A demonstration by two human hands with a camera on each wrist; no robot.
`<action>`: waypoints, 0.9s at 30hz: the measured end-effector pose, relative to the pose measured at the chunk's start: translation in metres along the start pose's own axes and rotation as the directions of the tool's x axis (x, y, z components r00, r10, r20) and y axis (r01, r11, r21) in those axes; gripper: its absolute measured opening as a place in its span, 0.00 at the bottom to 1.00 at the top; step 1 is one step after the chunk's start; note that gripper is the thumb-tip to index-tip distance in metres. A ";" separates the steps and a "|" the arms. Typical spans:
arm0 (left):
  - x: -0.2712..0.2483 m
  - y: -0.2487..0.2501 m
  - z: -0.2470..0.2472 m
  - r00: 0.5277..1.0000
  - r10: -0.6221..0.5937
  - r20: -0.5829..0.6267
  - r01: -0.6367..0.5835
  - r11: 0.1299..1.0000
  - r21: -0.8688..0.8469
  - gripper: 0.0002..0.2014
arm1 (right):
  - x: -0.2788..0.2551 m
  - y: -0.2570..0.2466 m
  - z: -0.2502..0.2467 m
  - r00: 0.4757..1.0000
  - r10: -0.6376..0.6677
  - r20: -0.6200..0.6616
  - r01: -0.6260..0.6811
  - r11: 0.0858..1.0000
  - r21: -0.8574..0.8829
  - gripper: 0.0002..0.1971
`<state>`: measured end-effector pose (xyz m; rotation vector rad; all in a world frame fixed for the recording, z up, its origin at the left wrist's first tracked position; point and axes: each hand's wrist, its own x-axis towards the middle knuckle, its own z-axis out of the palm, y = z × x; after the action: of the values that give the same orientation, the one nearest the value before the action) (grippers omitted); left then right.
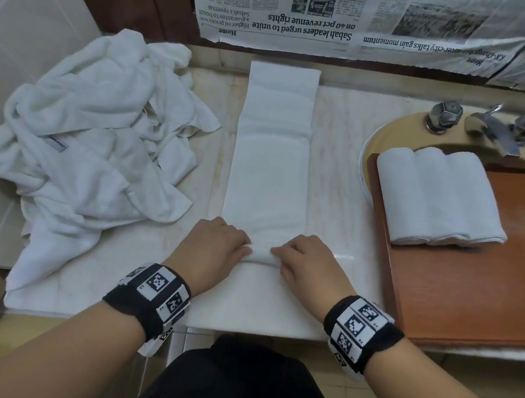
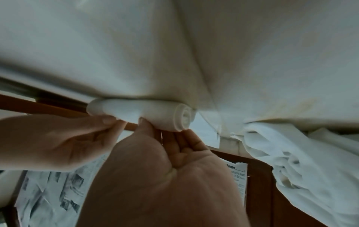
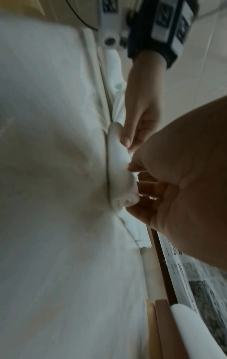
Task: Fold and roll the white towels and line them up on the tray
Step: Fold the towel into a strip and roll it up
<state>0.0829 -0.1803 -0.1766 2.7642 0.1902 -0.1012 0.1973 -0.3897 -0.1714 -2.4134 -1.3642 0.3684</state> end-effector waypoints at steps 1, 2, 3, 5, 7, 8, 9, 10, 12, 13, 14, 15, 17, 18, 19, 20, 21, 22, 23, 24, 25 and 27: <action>0.002 0.001 -0.002 0.999 -0.034 0.000 0.034 0.999 -0.027 0.13 | -0.003 -0.002 0.005 0.999 -0.009 -0.042 0.007 0.999 -0.050 0.16; 0.003 0.003 -0.003 0.997 -0.068 -0.025 0.066 0.996 -0.056 0.10 | -0.004 -0.005 0.008 0.997 -0.015 -0.069 0.007 0.994 -0.109 0.18; 0.004 0.006 -0.003 0.994 -0.097 -0.056 0.094 0.994 -0.064 0.08 | -0.005 -0.010 0.010 0.997 -0.014 -0.080 0.000 0.987 -0.164 0.20; 0.005 0.015 0.001 0.987 -0.116 -0.115 0.118 0.993 0.017 0.04 | -0.003 -0.015 0.012 0.995 0.016 -0.096 -0.039 0.969 -0.243 0.23; 0.002 0.023 0.008 0.981 -0.097 -0.169 0.118 0.986 0.117 0.03 | 0.004 -0.016 0.012 0.991 0.057 -0.124 -0.089 0.958 -0.271 0.22; 0.000 0.025 0.012 0.975 -0.078 -0.208 0.111 0.982 0.155 0.04 | 0.008 -0.015 0.011 0.989 0.067 -0.132 -0.101 0.957 -0.270 0.21; -0.002 0.027 0.013 0.970 -0.061 -0.236 0.105 0.979 0.177 0.04 | 0.012 -0.013 0.011 0.989 0.066 -0.133 -0.100 0.958 -0.269 0.18; -0.004 0.029 0.015 0.967 -0.053 -0.250 0.101 0.977 0.186 0.06 | 0.016 -0.011 0.010 0.991 0.061 -0.120 -0.092 0.958 -0.272 0.16; -0.006 0.029 0.017 0.970 -0.044 -0.237 0.094 0.975 0.203 0.14 | 0.022 -0.005 0.006 0.997 0.043 -0.070 -0.060 0.961 -0.269 0.11; -0.005 0.028 0.017 0.972 -0.039 -0.232 0.088 0.975 0.205 0.16 | 0.026 0.000 0.005 0.999 0.022 -0.045 -0.033 0.966 -0.257 0.09; -0.003 0.024 0.017 0.972 -0.034 -0.232 0.082 0.976 0.200 0.16 | 0.030 0.005 0.002 1.000 0.001 -0.016 -0.005 0.971 -0.240 0.07; 0.000 0.021 0.016 0.972 -0.029 -0.234 0.075 0.979 0.191 0.14 | 0.035 0.008 -0.004 1.000 -0.015 0.019 0.018 0.975 -0.219 0.05; 0.007 0.012 0.013 0.972 -0.031 -0.234 0.068 0.986 0.152 0.16 | 0.043 0.011 -0.014 0.995 -0.027 0.094 0.042 0.986 -0.159 0.05; 0.010 0.008 0.011 0.973 -0.034 -0.227 0.064 0.990 0.126 0.18 | 0.044 0.012 -0.017 0.992 -0.009 0.128 0.025 0.992 -0.124 0.08; 0.013 0.005 0.009 0.975 -0.031 -0.219 0.056 0.992 0.112 0.19 | 0.045 0.013 -0.019 0.991 0.012 0.135 0.000 0.996 -0.092 0.10; 0.016 0.001 0.009 0.978 -0.016 -0.207 0.040 0.993 0.114 0.19 | 0.045 0.012 -0.019 0.992 0.029 0.120 -0.021 0.998 -0.065 0.10; 0.019 -0.003 0.009 0.981 -0.001 -0.192 0.024 0.993 0.116 0.19 | 0.043 0.010 -0.019 0.995 0.036 0.097 -0.031 0.998 -0.059 0.10; 0.023 -0.007 0.009 0.985 0.012 -0.172 0.008 0.994 0.110 0.19 | 0.041 0.007 -0.018 0.997 0.027 0.070 -0.020 0.996 -0.089 0.09; 0.027 -0.009 0.007 0.989 0.021 -0.149 -0.007 0.995 0.096 0.20 | 0.039 0.005 -0.015 0.999 0.023 0.047 -0.016 0.991 -0.129 0.10; 0.031 -0.011 0.003 0.992 0.030 -0.125 -0.020 0.996 0.082 0.21 | 0.036 0.005 -0.010 0.999 0.024 0.021 -0.021 0.988 -0.155 0.14; 0.035 -0.013 -0.001 0.994 0.032 -0.102 -0.026 0.998 0.065 0.22 | 0.034 0.003 -0.007 1.000 0.027 -0.005 -0.028 0.984 -0.173 0.16; 0.044 -0.013 -0.012 0.999 -0.026 -0.032 0.026 0.999 0.021 0.22 | 0.032 -0.001 -0.005 0.998 0.031 -0.062 -0.043 0.976 -0.212 0.16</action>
<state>0.1250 -0.1588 -0.1738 2.7867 0.2347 -0.0663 0.2144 -0.3618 -0.1683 -2.6030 -1.3984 0.1663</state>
